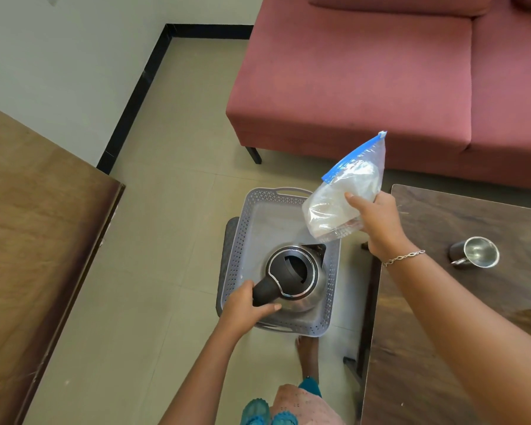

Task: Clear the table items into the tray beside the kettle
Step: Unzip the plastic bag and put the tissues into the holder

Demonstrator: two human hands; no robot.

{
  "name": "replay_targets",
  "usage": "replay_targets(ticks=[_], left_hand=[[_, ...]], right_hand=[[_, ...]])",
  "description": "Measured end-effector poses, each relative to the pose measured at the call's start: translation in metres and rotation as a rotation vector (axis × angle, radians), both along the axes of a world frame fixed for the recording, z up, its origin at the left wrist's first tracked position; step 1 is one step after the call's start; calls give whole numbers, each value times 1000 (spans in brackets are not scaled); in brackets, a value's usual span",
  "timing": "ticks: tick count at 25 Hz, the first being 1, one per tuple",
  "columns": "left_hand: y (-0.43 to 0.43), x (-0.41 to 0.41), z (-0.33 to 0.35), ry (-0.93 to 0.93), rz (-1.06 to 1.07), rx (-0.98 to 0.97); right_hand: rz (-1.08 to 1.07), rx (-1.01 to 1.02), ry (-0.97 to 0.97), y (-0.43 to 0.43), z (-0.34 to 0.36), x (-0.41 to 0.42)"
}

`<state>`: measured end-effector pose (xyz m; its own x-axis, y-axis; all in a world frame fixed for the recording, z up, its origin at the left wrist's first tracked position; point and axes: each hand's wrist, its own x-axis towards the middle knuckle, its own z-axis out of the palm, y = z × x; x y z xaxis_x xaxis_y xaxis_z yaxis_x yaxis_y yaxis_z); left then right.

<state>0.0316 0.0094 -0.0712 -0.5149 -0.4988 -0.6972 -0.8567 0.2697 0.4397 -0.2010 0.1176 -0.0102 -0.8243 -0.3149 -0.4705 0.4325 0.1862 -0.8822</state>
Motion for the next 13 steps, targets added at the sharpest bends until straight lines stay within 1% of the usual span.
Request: replay_targets(ticks=[6,9,13], left_hand=[[24,-6,-5,25,89,-100],[50,-6,-6,48,179,-141],[77,-11,-4,121,327,-118]], right_hand=[[14,-10,19,17,3,1],[15,3,35,26,4,0],[16,5,28,34,7,-1]])
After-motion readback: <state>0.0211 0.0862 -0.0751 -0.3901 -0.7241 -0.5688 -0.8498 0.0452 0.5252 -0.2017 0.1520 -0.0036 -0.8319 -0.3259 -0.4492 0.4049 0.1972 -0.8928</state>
